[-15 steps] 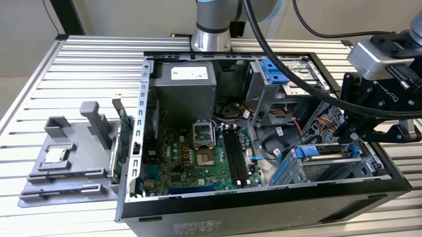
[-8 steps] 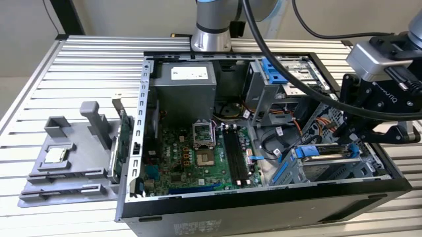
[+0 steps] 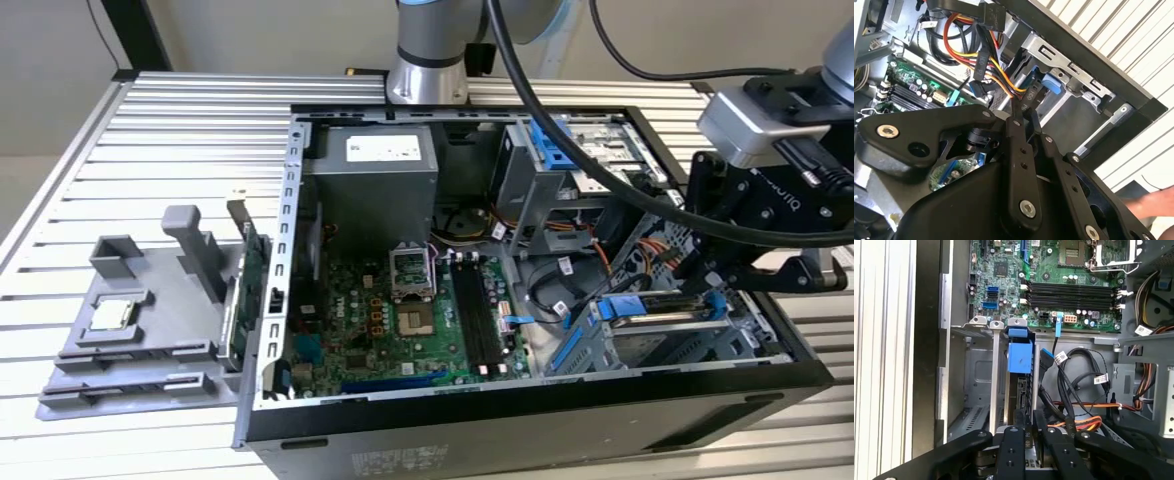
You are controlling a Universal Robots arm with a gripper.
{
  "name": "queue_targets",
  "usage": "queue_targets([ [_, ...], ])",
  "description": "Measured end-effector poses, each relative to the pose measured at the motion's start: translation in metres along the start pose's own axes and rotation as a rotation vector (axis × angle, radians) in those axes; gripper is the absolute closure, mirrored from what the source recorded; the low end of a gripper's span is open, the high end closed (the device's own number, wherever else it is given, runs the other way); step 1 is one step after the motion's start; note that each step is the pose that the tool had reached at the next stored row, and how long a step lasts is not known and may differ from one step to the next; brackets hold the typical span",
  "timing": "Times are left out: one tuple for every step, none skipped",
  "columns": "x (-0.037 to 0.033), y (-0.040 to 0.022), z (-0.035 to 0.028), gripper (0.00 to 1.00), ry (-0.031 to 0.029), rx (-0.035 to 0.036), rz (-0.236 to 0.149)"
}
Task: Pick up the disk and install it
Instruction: 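Insert the first disk wire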
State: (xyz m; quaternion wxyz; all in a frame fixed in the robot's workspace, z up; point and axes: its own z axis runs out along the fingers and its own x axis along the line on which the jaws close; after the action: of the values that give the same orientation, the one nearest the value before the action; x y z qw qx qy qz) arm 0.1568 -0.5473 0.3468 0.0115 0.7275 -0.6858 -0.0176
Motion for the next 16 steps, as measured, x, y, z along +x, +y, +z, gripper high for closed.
queue_targets([
  [-0.0001,0.0001,0.0,1.0,-0.0081,0.0037,0.0],
  [-0.0001,0.0002,0.0,1.0,-0.0147,0.0069,0.001],
  [-0.0001,0.0003,0.0,1.0,-0.0196,0.0106,0.001],
  [-0.0001,0.0006,0.0,1.0,-0.0213,0.0141,0.001],
  [0.0,0.001,0.0001,1.0,-0.0214,0.0183,0.002],
  [0.0001,0.0014,0.0001,1.0,-0.021,0.0233,0.002],
  [0.0001,0.0019,0.0001,1.0,-0.0202,0.0293,0.002],
  [0.0002,0.0024,0.0,1.0,-0.0192,0.0366,0.003],
  [0.0002,0.0028,0.0002,1.0,-0.0186,0.0439,0.003],
  [0.0004,0.0035,0.0001,1.0,-0.0177,0.05,0.003],
  [0.0007,0.0041,0.0001,1.0,-0.0168,0.0516,0.003],
  [0.0009,0.0047,-0.0001,1.0,-0.0156,0.0519,0.003],
  [0.0013,0.0055,-0.0005,1.0,-0.0153,0.0522,0.003],
  [0.0018,0.0065,-0.0011,1.0,-0.0153,0.0527,0.003],
  [0.0025,0.0077,-0.0016,1.0,-0.0153,0.0534,0.003],
  [0.0031,0.0093,-0.0023,1.0,-0.0151,0.0544,0.003],
])
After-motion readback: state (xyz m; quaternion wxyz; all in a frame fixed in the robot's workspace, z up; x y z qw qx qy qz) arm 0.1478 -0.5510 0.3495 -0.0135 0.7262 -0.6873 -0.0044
